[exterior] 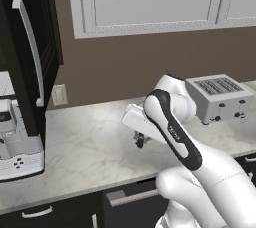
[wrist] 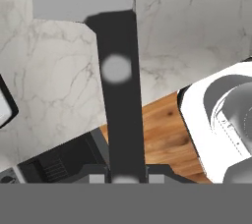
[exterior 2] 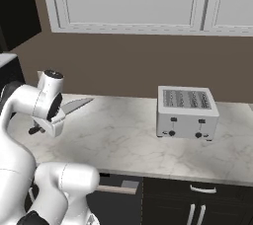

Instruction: Move the cutting board and knife to the sink. Then move spray from the cabinet to the counter.

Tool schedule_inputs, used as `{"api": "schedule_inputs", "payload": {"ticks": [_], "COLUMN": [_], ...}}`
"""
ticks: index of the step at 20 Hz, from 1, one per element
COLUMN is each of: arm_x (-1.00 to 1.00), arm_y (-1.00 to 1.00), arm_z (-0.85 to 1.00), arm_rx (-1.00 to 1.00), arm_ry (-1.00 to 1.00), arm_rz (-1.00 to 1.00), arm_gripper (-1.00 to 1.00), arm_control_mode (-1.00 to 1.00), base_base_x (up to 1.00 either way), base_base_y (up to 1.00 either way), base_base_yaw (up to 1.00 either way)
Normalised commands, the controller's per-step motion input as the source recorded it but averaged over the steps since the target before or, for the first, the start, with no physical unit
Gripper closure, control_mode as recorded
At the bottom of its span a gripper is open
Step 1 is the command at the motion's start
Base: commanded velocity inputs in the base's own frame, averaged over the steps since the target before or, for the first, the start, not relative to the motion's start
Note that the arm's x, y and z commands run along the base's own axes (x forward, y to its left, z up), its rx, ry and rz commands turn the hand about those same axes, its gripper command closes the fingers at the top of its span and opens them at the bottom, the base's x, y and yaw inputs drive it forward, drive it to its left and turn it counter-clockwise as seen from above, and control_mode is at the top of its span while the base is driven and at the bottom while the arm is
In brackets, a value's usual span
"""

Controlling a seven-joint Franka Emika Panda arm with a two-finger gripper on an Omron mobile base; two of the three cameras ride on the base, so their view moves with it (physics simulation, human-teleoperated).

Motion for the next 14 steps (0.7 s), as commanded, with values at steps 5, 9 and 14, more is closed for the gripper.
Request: {"api": "schedule_inputs", "payload": {"ticks": [5, 9, 14], "arm_x": [0.00, 0.00, -0.04], "arm_y": [0.00, 0.00, 0.00], "arm_z": [0.00, 0.00, 0.00], "arm_rx": [0.00, 0.00, 0.00], "arm_ry": [0.00, 0.00, 0.00], "arm_rz": [0.00, 0.00, 0.00], "arm_gripper": [1.00, 1.00, 1.00], "arm_control_mode": [-1.00, -1.00, -1.00], "base_base_x": [0.00, 0.00, 0.00], "base_base_y": [0.00, 0.00, 0.00], "base_base_yaw": [0.00, 0.00, 0.00]}}
